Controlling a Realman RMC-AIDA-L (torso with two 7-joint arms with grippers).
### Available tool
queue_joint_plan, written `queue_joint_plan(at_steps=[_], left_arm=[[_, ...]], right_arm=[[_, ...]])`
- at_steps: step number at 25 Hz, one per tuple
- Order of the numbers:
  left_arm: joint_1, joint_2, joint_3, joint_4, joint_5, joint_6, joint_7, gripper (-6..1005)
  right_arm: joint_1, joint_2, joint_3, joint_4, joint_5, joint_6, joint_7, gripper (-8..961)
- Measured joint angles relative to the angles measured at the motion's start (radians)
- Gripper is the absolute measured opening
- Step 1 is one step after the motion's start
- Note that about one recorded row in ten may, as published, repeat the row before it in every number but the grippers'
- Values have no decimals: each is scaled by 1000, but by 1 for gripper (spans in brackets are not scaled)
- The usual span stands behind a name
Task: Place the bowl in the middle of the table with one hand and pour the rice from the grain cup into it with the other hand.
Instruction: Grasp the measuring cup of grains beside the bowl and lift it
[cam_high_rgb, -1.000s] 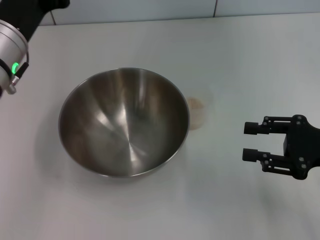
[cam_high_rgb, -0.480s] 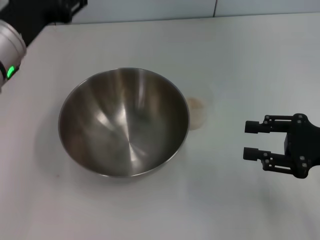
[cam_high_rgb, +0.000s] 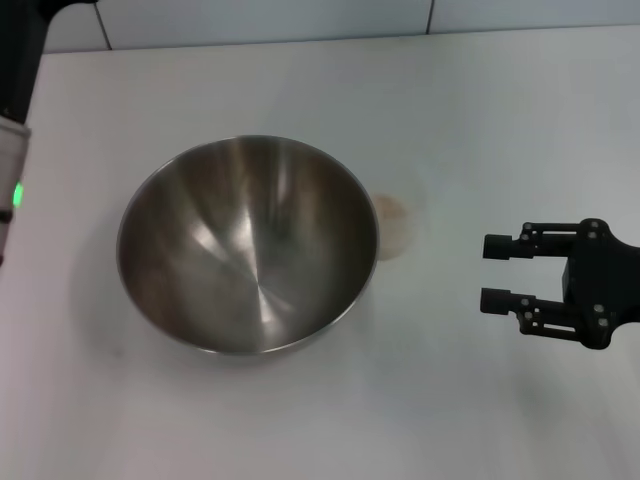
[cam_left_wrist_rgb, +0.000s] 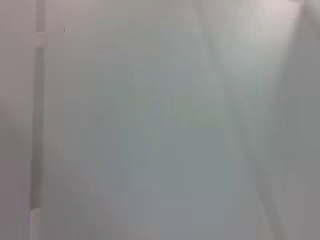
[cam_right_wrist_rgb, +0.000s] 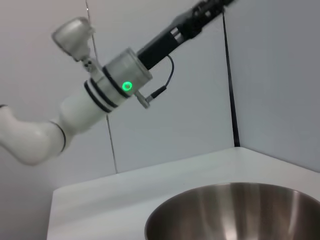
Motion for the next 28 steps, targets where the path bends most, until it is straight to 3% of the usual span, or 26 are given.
queue_joint_plan(at_steps=[3, 7, 9, 13, 14, 15, 16, 20, 22, 28], left_arm=[[-38, 6, 79, -95, 28, -120, -36, 813], [-119, -16, 168, -292, 71, -338, -36, 812], [-142, -17, 172, -341, 92, -355, -36, 812], [-149, 37, 167, -337, 91, -271, -38, 811], [-143, 59, 166, -329, 80, -236, -38, 810], [-128, 97, 170, -318, 60, -209, -39, 810], [-128, 97, 170, -318, 60, -209, -39, 810], [-77, 158, 196, -250, 42, -178, -42, 810], [-52, 166, 208, -215, 37, -150, -42, 809], [-36, 140, 212, -189, -25, -39, -41, 809]], right_arm=[[-5, -1, -1, 5, 14, 0, 0, 548], [-1, -2, -2, 9, 21, -4, 0, 548], [4, -2, -3, 9, 23, -5, 0, 548], [7, -2, -4, 7, 23, -7, -1, 548], [7, -2, -3, 6, 23, -7, -2, 548], [7, -2, -3, 4, 24, -6, -4, 548], [7, -2, -3, 4, 24, -6, -4, 548], [10, -2, 0, 4, 24, -4, -6, 548], [18, -2, 0, 3, 24, -2, -6, 548], [35, -2, -5, 2, 24, 2, -9, 549]])
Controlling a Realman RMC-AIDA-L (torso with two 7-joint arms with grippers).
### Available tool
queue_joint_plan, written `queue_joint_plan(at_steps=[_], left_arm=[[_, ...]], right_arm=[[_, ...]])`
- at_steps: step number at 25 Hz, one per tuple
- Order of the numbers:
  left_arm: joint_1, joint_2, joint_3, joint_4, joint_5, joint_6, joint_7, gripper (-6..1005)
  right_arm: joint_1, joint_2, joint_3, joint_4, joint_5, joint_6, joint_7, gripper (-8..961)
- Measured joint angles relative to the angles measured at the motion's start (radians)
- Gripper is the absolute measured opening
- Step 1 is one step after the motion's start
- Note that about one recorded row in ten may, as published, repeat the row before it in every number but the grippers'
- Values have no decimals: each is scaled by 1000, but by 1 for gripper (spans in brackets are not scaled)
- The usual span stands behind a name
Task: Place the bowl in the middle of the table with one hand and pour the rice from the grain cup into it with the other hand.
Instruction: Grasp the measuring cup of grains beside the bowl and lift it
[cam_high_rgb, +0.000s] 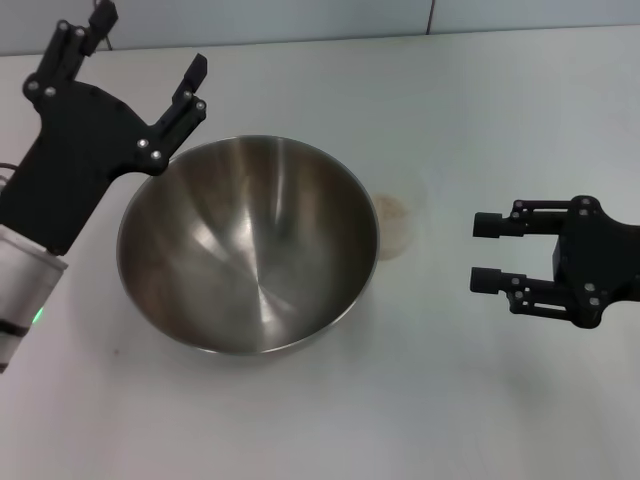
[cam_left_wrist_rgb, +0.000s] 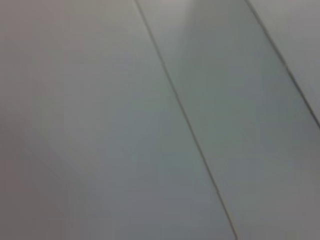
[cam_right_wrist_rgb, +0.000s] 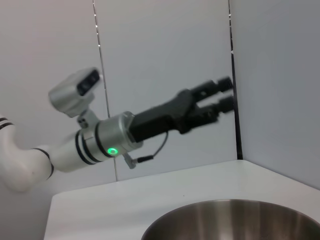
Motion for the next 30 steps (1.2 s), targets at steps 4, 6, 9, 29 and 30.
queue_joint_plan(at_steps=[4, 6, 9, 29, 30], left_arm=[[25, 10, -6, 105, -28, 185, 2, 810], [30, 17, -7, 129, -27, 224, 2, 810], [42, 50, -11, 220, -27, 345, 2, 810], [126, 117, -206, 640, -74, 1180, 28, 809], [123, 110, -223, 643, -75, 1179, 29, 810]], right_arm=[[1, -1, -4, 1, 0, 10, -8, 549], [-1, -1, -4, 1, 0, 25, -15, 549], [-2, -1, -5, 0, -1, 38, -21, 549], [14, -2, 9, 4, 0, 60, -16, 548], [15, -2, 9, 4, 0, 62, -16, 548]])
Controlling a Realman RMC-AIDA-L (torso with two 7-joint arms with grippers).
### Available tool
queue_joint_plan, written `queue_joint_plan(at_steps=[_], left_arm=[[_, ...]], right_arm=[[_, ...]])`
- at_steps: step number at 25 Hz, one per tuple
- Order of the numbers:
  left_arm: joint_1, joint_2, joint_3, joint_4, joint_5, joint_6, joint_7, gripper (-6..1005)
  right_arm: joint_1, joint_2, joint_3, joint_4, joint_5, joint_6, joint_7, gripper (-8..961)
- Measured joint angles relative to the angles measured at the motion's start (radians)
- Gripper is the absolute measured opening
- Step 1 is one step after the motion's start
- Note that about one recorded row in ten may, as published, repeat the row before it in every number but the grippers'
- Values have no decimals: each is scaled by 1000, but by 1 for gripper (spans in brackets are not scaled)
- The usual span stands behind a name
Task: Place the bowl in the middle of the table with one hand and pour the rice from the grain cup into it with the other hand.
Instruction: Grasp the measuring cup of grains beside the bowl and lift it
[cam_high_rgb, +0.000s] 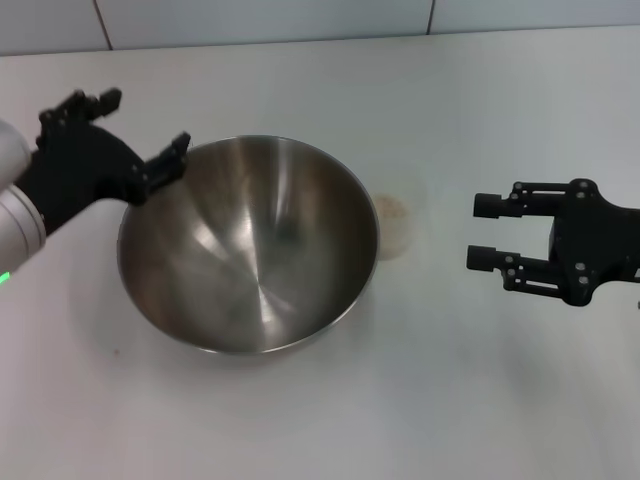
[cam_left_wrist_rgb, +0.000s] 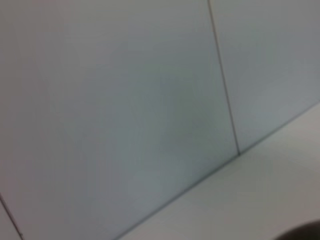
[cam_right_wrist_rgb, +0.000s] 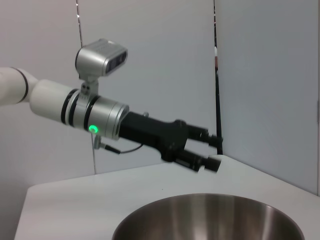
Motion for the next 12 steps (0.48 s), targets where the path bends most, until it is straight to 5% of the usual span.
queue_joint_plan(at_steps=[8, 10, 11, 12], left_arm=[[-33, -5, -48, 31, -26, 66, 9, 810], [-87, -65, -178, 5, -177, 201, 101, 809], [-87, -65, -178, 5, -177, 201, 101, 809], [-101, -101, -237, -8, -230, 260, 158, 809]], right_arm=[[2, 1, 0, 4, 17, 12, 1, 549], [2, 2, -2, 4, 22, 23, 1, 549], [2, 2, -4, 4, 24, 31, -1, 549], [5, 3, -10, 5, 24, 43, -2, 549]])
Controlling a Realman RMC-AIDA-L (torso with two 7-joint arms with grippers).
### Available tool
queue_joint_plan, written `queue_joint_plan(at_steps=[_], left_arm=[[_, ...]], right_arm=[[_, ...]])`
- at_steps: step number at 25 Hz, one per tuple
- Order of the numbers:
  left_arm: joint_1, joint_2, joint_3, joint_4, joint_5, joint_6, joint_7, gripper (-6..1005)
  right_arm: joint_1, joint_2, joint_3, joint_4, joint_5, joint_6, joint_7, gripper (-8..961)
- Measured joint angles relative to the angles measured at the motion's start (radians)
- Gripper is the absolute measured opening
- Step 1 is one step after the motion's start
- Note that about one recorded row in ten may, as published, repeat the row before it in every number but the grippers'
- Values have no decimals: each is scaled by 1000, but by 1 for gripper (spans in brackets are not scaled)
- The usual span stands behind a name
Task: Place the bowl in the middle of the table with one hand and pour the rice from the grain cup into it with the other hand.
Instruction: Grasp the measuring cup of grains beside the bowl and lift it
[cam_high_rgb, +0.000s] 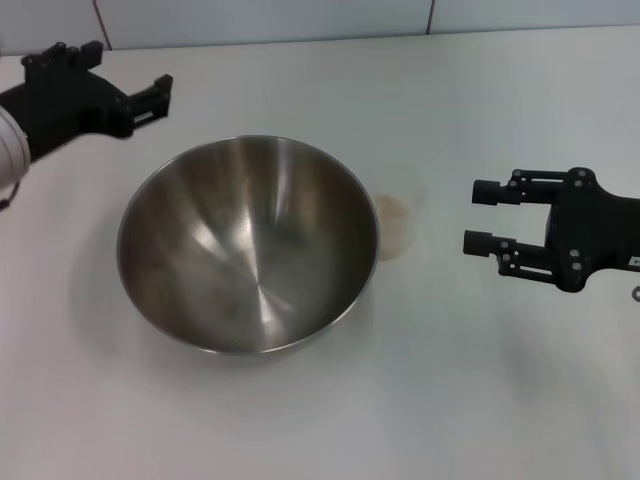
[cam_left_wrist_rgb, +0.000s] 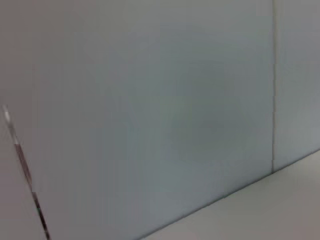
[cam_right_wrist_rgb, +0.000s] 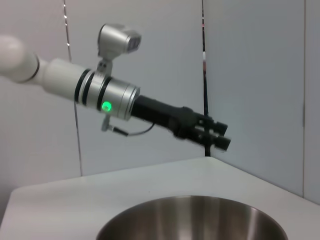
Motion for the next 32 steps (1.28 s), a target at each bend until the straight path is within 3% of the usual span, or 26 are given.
queue_joint_plan(at_steps=[2, 3, 4, 5, 6, 7, 11, 14, 16, 17, 18, 24, 29, 30, 32], left_arm=[[0, 0, 0, 0, 0, 0, 0, 809], [-49, -92, -214, -15, -169, 223, 180, 809], [-49, -92, -214, -15, -169, 223, 180, 809], [-86, -142, -347, -44, -298, 382, 325, 810], [-118, -177, -465, -84, -451, 543, 493, 810], [-140, -186, -554, -151, -592, 645, 615, 810], [-162, -171, -647, -296, -841, 828, 816, 810], [-166, -170, -721, -349, -885, 943, 877, 810], [-164, -173, -756, -351, -869, 975, 876, 810], [-154, -177, -836, -343, -807, 997, 850, 810], [-153, -171, -863, -347, -775, 998, 844, 810], [-169, -139, -890, -367, -574, 1053, 822, 809], [-176, -137, -890, -368, -539, 1087, 826, 809], [-195, -138, -903, -360, -473, 1199, 859, 809], [-197, -141, -913, -359, -469, 1218, 879, 809]], right_arm=[[1, 0, -2, 1, 0, 5, 0, 549], [3, 0, -3, 4, 0, 8, -1, 549], [5, 0, -3, 7, 0, 11, -2, 549], [6, 0, -3, 10, 0, 13, -3, 549], [9, 0, -4, 12, 1, 15, -4, 549], [9, -1, -4, 13, 1, 17, -4, 549], [3, -2, -1, 12, 1, 19, -4, 549], [3, -2, -2, 10, 1, 17, -1, 549], [3, -2, 1, 10, 1, 15, 1, 549], [3, -2, 1, 6, 1, 19, 2, 549], [3, -1, 0, 4, 1, 28, 6, 549], [2, -2, -8, -2, -6, 92, 68, 549], [-21, 1, 3, -17, 1, 87, 95, 549], [-27, 1, 4, -16, 1, 90, 96, 549], [-39, 2, 5, -16, 5, 91, 101, 549]])
